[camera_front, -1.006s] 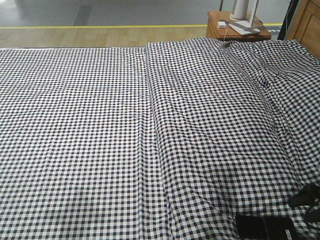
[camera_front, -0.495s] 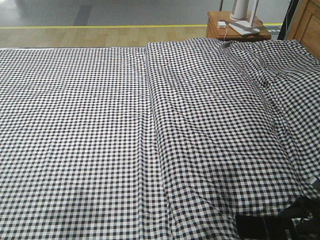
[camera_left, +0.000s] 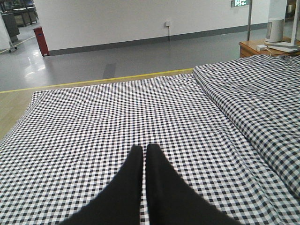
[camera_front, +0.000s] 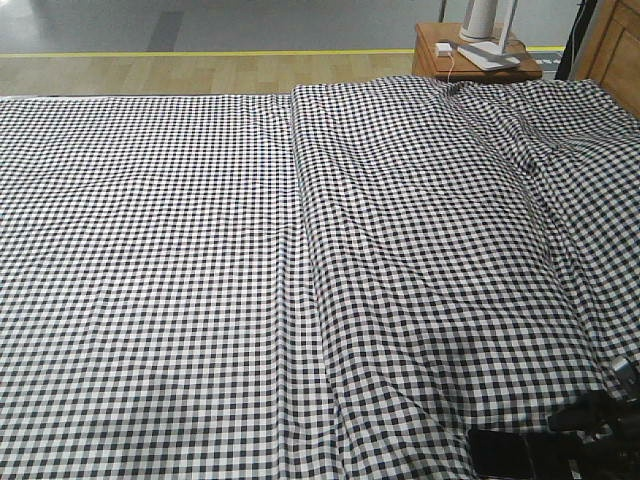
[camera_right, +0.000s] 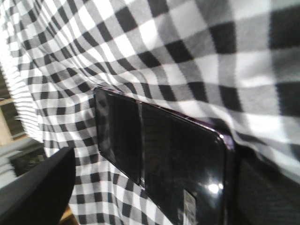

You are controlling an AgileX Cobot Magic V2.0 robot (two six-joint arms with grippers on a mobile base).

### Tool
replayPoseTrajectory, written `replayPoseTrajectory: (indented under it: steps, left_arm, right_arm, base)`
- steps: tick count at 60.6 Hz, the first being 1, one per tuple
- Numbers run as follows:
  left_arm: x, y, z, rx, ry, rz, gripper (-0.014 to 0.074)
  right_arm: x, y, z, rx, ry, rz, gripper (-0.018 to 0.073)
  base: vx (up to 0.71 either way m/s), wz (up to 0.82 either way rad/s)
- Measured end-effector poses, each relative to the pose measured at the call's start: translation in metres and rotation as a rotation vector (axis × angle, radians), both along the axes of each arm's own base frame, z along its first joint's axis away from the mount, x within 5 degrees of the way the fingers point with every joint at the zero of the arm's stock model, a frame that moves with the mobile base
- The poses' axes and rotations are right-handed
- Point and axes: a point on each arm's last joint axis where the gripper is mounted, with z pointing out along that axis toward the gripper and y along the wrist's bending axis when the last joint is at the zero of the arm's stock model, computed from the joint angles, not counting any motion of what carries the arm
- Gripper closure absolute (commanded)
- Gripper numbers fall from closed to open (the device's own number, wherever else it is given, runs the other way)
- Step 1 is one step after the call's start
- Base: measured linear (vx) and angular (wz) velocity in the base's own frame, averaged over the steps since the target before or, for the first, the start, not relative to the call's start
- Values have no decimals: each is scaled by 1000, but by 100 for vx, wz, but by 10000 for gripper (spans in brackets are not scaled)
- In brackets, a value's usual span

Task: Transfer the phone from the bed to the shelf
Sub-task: 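Close the right gripper on the black phone's edge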

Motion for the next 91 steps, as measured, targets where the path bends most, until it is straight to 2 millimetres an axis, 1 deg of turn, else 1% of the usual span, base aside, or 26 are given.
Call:
replayPoseTrajectory:
  steps: [10, 22, 28, 35, 42, 46, 48, 54, 57, 61, 62, 75, 81, 83, 91]
  left_arm:
    - [0, 0, 0, 0, 0, 0, 595]
    - [0, 0, 0, 0, 0, 0, 595]
    - [0, 0, 0, 0, 0, 0, 595]
    - [0, 0, 0, 0, 0, 0, 595]
    - [0, 0, 0, 0, 0, 0, 595]
    - [0, 0, 0, 0, 0, 0, 595]
    - [0, 0, 0, 0, 0, 0, 595]
    - [0, 0, 0, 0, 0, 0, 595]
    - [0, 0, 0, 0, 0, 0, 595]
    - [0, 0, 0, 0, 0, 0, 595]
    - [0, 0, 0, 0, 0, 0, 595]
    - [0, 0, 0, 0, 0, 0, 595]
    - [0, 0, 0, 0, 0, 0, 595]
    - [0, 0, 0, 0, 0, 0, 595]
    - [0, 0, 0, 0, 0, 0, 595]
  right_arm:
    - [-2, 4, -7, 31, 9, -30, -34]
    - [0, 6, -7, 37, 7, -37, -34]
    - [4, 12, -7, 36, 8, -18, -33]
    - [7, 19, -8, 36, -1, 14, -7]
    - [9, 23, -8, 34, -9, 31, 66]
    - [10, 23, -8, 32, -11, 34, 137]
    - [10, 23, -8, 32, -11, 34, 199]
    - [10, 23, -8, 31, -11, 36, 347]
    - [9, 23, -8, 30, -10, 39, 456]
    - [9, 23, -8, 28, -11, 45, 565]
    - [9, 23, -8, 28, -10, 47, 575]
    - [12, 21, 0, 11, -24, 69, 570]
    - [16, 17, 9, -9, -39, 80, 568]
    - [20, 14, 17, -22, -48, 82, 567]
    - [24, 11, 33, -41, -58, 76, 564]
  base:
    - [0, 0]
    - [0, 0]
    - [0, 0]
    - [0, 0]
    - [0, 0]
    - [0, 0]
    - [0, 0]
    - [0, 0]
    - [0, 0]
    - [0, 0]
    - [0, 0]
    - [0, 0]
    - [0, 0]
    - [0, 0]
    - [0, 0]
